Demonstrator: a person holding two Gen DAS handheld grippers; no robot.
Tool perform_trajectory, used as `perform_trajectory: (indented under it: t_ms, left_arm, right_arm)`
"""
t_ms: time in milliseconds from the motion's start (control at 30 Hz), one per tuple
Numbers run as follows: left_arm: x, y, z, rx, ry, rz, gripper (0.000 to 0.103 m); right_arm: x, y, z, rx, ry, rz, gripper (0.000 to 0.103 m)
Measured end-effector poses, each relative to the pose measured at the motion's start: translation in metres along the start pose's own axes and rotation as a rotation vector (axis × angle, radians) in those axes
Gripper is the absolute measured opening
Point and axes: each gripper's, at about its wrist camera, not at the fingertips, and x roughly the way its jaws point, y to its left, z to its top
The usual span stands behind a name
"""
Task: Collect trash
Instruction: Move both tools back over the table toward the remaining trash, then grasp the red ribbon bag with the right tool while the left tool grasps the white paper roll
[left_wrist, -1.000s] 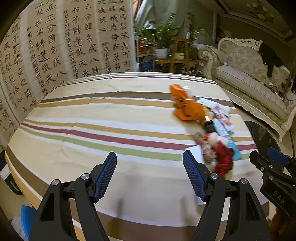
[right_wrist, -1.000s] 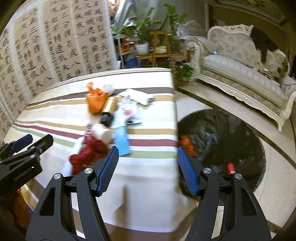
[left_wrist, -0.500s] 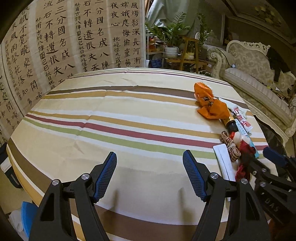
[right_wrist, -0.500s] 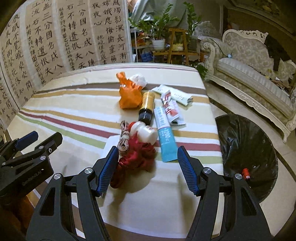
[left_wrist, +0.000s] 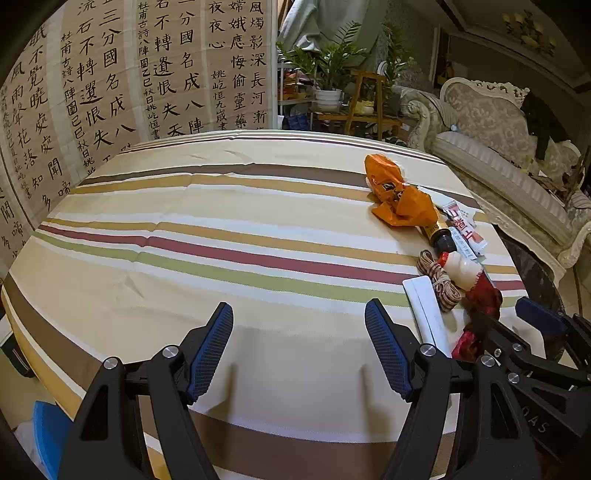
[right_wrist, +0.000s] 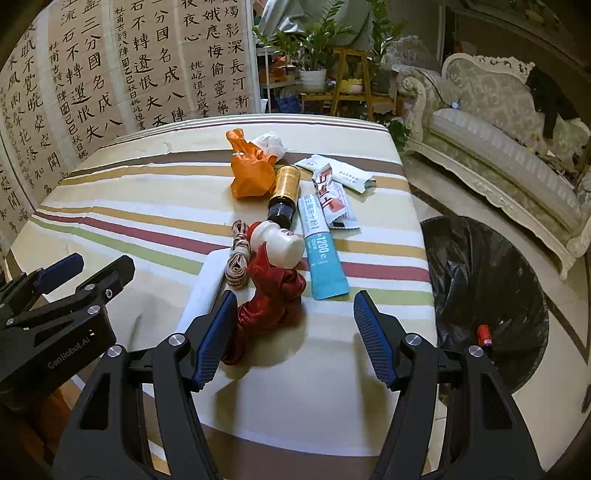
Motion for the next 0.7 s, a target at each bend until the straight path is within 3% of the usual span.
perform_trajectory:
  t_ms: [433, 533, 700]
  left_arm:
    - [0.005, 0.01, 0.001, -0.023, 0.012, -0.008, 0.072]
    - [0.009, 0.013, 0.001, -0.028, 0.02, -0.019, 0.072]
    - [0.009, 0.012, 0.001, -0.028, 0.02, -0.036, 0.072]
  right_arm:
    - [0.013, 0.019, 0.003, -0.005, 0.035, 0.019, 0.063]
    - [0.015, 0.021, 0.003, -0.003, 0.049, 0.033, 0.048]
    - [0.013, 0.028, 0.0, -0.011, 0.058, 0.057, 0.032]
